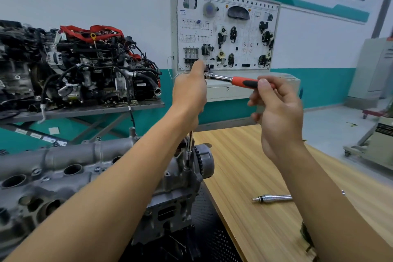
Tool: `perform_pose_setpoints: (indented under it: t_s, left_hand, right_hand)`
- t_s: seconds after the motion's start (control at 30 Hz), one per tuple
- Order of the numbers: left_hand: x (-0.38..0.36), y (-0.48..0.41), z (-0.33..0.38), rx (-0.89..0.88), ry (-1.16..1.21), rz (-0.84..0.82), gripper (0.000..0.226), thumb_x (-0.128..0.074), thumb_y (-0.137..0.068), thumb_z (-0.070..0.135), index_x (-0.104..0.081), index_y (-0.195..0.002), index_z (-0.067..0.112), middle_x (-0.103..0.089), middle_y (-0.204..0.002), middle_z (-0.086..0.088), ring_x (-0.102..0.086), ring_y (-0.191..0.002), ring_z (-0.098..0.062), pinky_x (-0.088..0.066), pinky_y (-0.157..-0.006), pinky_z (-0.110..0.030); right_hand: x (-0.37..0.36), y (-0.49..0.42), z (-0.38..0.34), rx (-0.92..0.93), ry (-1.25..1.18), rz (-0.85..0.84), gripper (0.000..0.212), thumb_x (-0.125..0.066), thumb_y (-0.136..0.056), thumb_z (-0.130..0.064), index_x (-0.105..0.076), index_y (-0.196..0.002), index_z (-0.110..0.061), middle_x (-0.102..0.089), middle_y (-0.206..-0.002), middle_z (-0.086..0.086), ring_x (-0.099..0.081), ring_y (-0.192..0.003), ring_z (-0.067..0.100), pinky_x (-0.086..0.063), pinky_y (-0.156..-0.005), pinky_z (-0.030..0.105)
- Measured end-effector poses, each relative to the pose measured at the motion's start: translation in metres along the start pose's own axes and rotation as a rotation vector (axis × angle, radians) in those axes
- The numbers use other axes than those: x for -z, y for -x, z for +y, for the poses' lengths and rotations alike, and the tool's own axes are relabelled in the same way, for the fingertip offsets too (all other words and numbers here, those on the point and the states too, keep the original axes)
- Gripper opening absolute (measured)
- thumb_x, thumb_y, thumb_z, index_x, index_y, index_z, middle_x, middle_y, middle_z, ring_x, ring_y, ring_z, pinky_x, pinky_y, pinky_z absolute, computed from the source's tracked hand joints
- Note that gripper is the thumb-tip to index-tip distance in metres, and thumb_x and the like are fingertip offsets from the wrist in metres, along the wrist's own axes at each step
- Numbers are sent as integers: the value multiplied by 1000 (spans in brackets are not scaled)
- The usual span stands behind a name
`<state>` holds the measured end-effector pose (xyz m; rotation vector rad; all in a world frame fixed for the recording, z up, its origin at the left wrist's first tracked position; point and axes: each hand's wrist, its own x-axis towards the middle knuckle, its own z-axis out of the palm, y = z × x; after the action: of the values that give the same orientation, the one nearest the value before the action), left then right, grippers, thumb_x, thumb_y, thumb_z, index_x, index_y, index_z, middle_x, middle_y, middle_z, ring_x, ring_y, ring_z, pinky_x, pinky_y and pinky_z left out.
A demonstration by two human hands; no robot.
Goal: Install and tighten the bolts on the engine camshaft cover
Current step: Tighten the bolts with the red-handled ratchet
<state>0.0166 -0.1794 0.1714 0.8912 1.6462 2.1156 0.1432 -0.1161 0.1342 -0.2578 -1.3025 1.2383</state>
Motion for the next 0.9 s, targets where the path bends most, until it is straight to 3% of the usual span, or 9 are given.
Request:
perform_pose_setpoints:
  t_s: [0.17,0.3,0.4,0.5,0.57,0.63,0.7,0.8,0.9]
  left_hand:
    - [5,24,15,-131,27,-63,38,-48,-94,36,-28,-64,24,-20,-59,2,-13,-53,-20,-12,-51,-35]
    - [2,45,35,-145,236,-146,47,-47,-95,32,-27,-54,26,-19,-48,8,-12,-42,-16,-13,-40,-23]
    - [-5,61,17,-23,416,-169,49,-44,-96,35,-26,-51,25,-18,-44,7,-11,-37,-13,-11,-38,-19]
    - [-19,78,-24,169,510,-188,47,-41,-95,37,-24,-54,25,-14,-45,6,-9,-37,-11,-9,-36,-18]
    - [-30,82,-51,328,562,-200,44,-41,-94,37,-24,-55,26,-13,-46,7,-9,-35,-10,-7,-34,-16]
    - [-45,84,-72,483,605,-197,41,-42,-90,34,-24,-54,27,-12,-46,8,-10,-33,-9,-8,-33,-14]
    - [-69,88,-92,602,616,-197,40,-41,-89,32,-24,-53,27,-12,-45,8,-10,-32,-9,-8,-33,-13]
    - [-118,101,-112,731,587,-242,44,-44,-88,32,-25,-49,25,-15,-46,9,-11,-33,-9,-8,-34,-13]
    - [-147,96,-118,758,570,-231,38,-44,-89,30,-25,-56,25,-15,-52,8,-11,-36,-10,-9,-36,-14]
  right_hand:
    - [18,10,-10,68,-114,-98,13,-61,-92,-29,-68,-102,-24,-66,-78,2,-60,-73,16,-42,-54,28]
    - [30,28,-10,52,-102,-252,46,-62,-83,-48,-59,-120,-20,-69,-92,1,-62,-85,19,-49,-66,30]
    - [41,70,8,-125,247,-462,53,-54,-82,-61,-60,-121,-26,-73,-104,-7,-67,-96,12,-51,-80,34]
    - [59,116,29,-366,314,-645,39,-44,-92,-52,-62,-99,-18,-70,-77,-2,-66,-72,13,-51,-68,28]
    - [81,139,40,-456,303,-641,35,-40,-96,-48,-54,-76,-22,-52,-54,-7,-52,-52,11,-43,-54,26]
    - [108,152,42,-515,341,-585,41,-42,-93,-57,-48,-63,-29,-42,-50,-12,-39,-47,7,-34,-50,25]
    - [135,156,35,-583,384,-504,44,-43,-85,-65,-48,-60,-29,-40,-50,-13,-35,-47,7,-27,-50,27]
    - [169,157,20,-643,452,-353,42,-40,-87,-60,-49,-58,-31,-37,-49,-13,-31,-46,8,-24,-48,27]
    - [198,179,10,-611,687,-323,42,-37,-94,-55,-47,-64,-26,-42,-54,-9,-37,-51,10,-30,-52,27]
